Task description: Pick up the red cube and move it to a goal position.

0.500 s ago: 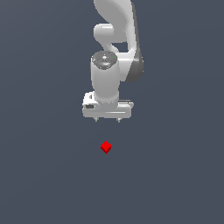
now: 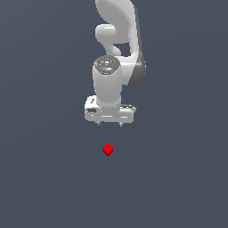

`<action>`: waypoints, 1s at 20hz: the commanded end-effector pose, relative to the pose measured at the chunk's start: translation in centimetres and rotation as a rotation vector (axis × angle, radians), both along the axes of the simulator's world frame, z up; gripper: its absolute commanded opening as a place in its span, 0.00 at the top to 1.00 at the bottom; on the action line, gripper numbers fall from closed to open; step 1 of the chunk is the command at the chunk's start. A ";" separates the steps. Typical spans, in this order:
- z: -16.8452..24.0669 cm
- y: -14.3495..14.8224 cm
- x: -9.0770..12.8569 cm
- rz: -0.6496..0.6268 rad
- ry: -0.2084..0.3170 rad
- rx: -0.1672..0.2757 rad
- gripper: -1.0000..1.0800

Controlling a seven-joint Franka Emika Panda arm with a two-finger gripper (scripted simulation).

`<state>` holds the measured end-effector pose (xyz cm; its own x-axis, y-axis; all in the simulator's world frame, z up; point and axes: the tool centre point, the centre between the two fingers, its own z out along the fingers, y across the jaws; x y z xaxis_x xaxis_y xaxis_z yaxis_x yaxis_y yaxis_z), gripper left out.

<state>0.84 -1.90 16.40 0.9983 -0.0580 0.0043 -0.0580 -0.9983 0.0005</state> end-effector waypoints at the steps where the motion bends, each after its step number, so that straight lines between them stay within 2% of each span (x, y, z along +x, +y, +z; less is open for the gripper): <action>1: -0.7 0.1 0.3 -0.028 0.001 0.000 0.04; 8: -3.6 0.2 1.6 -0.162 0.001 -0.001 0.04; 20: -11.0 -0.4 5.0 -0.494 0.003 0.000 0.04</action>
<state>5.46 -2.14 6.24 0.8718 -0.4899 0.0012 -0.4899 -0.8718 0.0020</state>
